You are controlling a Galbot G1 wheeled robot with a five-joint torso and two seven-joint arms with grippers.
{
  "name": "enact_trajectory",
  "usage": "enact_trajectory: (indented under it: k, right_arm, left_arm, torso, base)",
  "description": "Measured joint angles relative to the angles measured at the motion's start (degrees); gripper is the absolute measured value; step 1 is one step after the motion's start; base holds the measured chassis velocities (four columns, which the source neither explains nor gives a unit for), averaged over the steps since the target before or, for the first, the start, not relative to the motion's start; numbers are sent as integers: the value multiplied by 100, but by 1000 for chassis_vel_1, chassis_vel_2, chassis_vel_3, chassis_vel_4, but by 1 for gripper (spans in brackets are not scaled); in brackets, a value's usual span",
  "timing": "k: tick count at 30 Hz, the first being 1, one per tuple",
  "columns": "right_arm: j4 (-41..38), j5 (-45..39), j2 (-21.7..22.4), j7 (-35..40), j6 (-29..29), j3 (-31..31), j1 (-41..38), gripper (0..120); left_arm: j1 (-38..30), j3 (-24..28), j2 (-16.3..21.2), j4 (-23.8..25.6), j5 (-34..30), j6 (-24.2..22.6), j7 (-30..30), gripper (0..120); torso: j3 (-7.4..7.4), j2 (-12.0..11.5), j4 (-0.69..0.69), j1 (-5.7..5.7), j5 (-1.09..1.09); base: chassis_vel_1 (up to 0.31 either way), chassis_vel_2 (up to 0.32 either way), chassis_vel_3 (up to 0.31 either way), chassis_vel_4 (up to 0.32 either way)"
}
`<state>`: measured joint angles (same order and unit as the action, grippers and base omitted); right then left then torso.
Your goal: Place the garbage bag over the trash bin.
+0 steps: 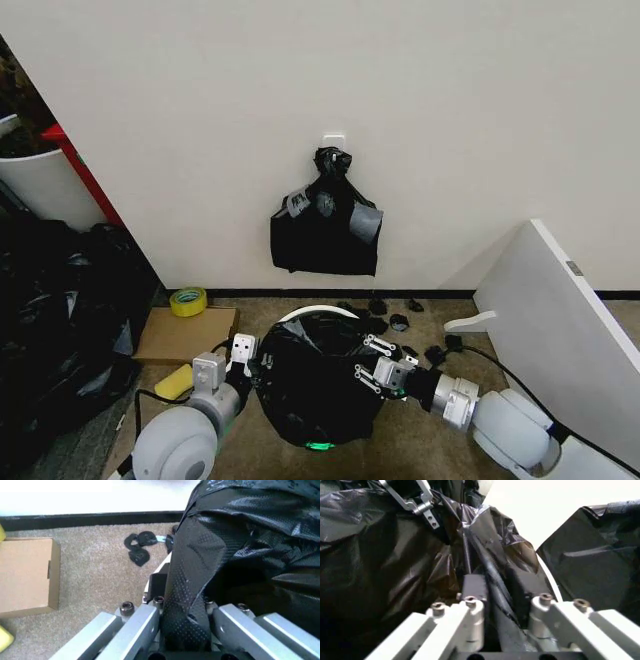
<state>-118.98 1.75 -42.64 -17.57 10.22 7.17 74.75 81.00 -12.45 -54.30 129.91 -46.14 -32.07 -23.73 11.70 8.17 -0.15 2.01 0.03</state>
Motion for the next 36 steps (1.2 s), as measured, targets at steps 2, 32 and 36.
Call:
enact_trajectory:
  k: [2,32,36]
  right_arm:
    - [11,-107,28,0,5,-16,18,2]
    - [-27,-3815,525,142,-1046,220,-207,0]
    - [110,-3761,536,82,-1063,204,-262,0]
  left_arm:
    - [9,-17,8,0,4,-5,11,1]
    - [688,38,399,-173,3320,1504,1925,1]
    - [739,43,428,-216,3659,1780,2112,1]
  torso:
    - [0,0,0,0,1]
    - [0,0,0,0,1]
    - [0,0,0,0,0]
  base:
    - [0,0,0,0]
    - [0,0,0,0]
    - [0,0,0,0]
